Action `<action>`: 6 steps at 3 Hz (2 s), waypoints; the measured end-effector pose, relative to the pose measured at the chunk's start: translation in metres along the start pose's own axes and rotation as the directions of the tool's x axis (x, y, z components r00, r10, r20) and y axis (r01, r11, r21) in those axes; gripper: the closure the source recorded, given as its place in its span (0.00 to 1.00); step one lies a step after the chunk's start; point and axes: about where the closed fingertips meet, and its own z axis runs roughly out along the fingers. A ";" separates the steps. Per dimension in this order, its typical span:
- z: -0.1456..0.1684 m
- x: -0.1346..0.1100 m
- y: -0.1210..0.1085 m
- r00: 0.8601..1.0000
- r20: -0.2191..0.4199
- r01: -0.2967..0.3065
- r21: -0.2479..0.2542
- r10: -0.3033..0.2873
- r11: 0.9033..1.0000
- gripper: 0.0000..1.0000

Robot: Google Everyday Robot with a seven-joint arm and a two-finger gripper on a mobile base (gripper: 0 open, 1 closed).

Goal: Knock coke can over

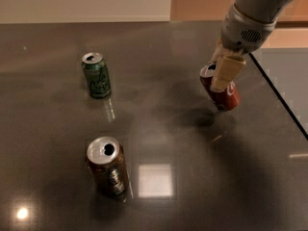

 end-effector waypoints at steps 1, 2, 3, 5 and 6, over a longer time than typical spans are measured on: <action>0.019 0.007 0.013 0.995 -0.096 0.036 -0.018 -0.038 0.999 1.00; 0.029 0.010 0.019 0.989 -0.137 0.056 -0.031 -0.059 0.998 1.00; 0.032 0.002 0.020 0.986 -0.140 0.090 -0.045 -0.095 0.995 0.83; 0.039 -0.017 0.026 0.982 -0.115 0.144 -0.074 -0.152 0.987 0.38; 0.043 -0.022 0.029 0.981 -0.102 0.156 -0.084 -0.164 0.984 0.15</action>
Offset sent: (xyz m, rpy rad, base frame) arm -0.0338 -0.0067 -0.0448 -0.2145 0.0991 0.0748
